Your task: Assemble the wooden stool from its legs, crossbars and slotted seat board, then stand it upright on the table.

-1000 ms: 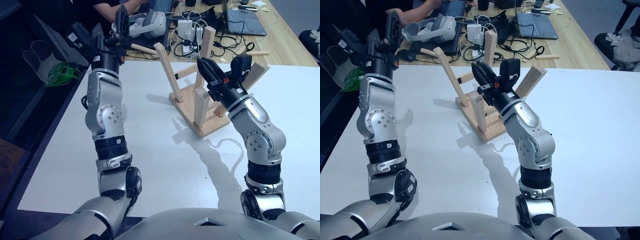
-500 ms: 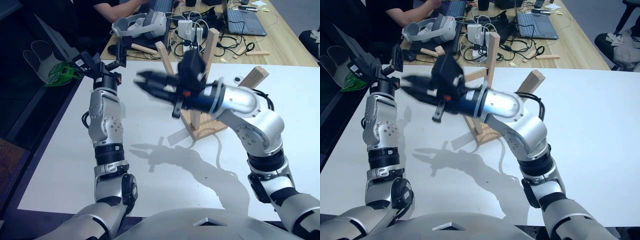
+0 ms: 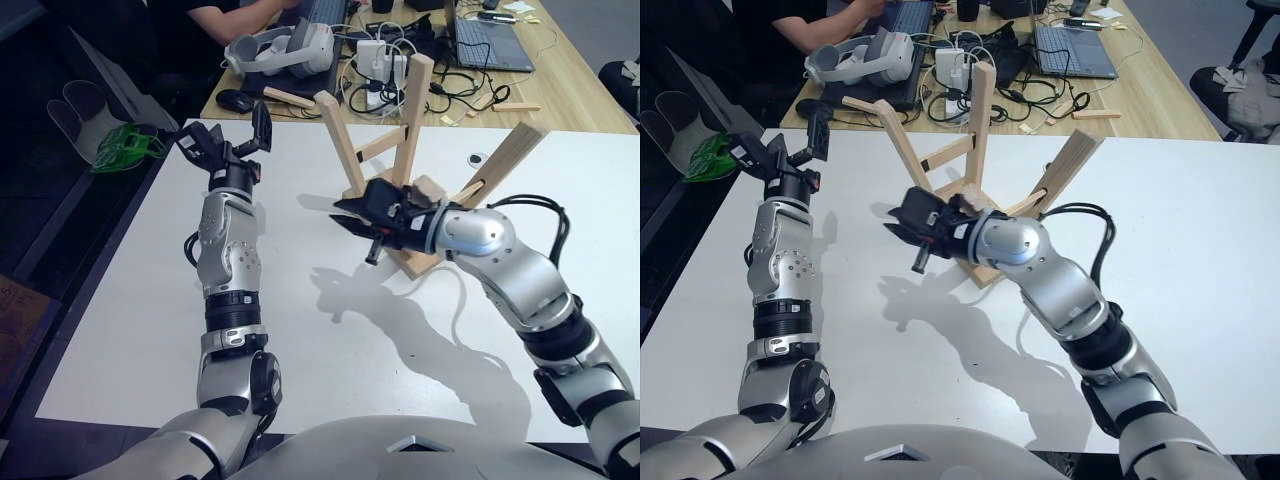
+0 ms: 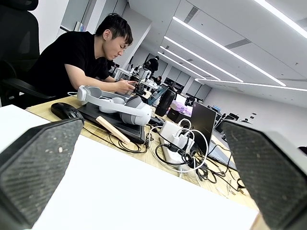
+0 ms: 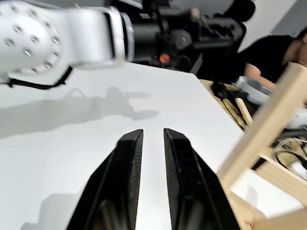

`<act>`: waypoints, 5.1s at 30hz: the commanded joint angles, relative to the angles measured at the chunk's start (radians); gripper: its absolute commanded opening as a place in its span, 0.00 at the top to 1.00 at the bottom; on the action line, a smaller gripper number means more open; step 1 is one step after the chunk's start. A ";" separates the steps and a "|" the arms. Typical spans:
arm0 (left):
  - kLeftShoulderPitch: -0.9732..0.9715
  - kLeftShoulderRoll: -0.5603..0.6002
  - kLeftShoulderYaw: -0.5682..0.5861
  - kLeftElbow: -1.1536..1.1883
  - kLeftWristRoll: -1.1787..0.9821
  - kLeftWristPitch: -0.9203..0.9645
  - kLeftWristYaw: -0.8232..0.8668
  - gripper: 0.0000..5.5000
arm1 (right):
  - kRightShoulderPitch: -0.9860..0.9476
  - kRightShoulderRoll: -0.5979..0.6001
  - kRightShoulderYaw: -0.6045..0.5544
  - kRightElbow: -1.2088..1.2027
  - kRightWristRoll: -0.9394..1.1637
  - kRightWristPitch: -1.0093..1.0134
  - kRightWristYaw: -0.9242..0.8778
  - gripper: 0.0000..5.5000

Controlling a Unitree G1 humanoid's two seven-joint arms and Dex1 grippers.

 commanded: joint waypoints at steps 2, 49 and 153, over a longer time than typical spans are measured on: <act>0.007 0.010 -0.005 -0.011 0.012 0.002 0.000 0.03 | 0.084 -0.049 -0.071 0.001 -0.041 0.030 -0.044 0.86; 0.347 0.020 -0.492 -0.440 0.379 0.763 0.085 0.03 | 0.678 -0.598 -0.415 0.096 0.067 -0.269 0.497 0.86; 0.317 0.078 -0.430 -0.584 -0.057 0.815 -0.433 0.99 | 0.451 -0.188 -0.569 0.213 0.313 -0.063 0.435 1.00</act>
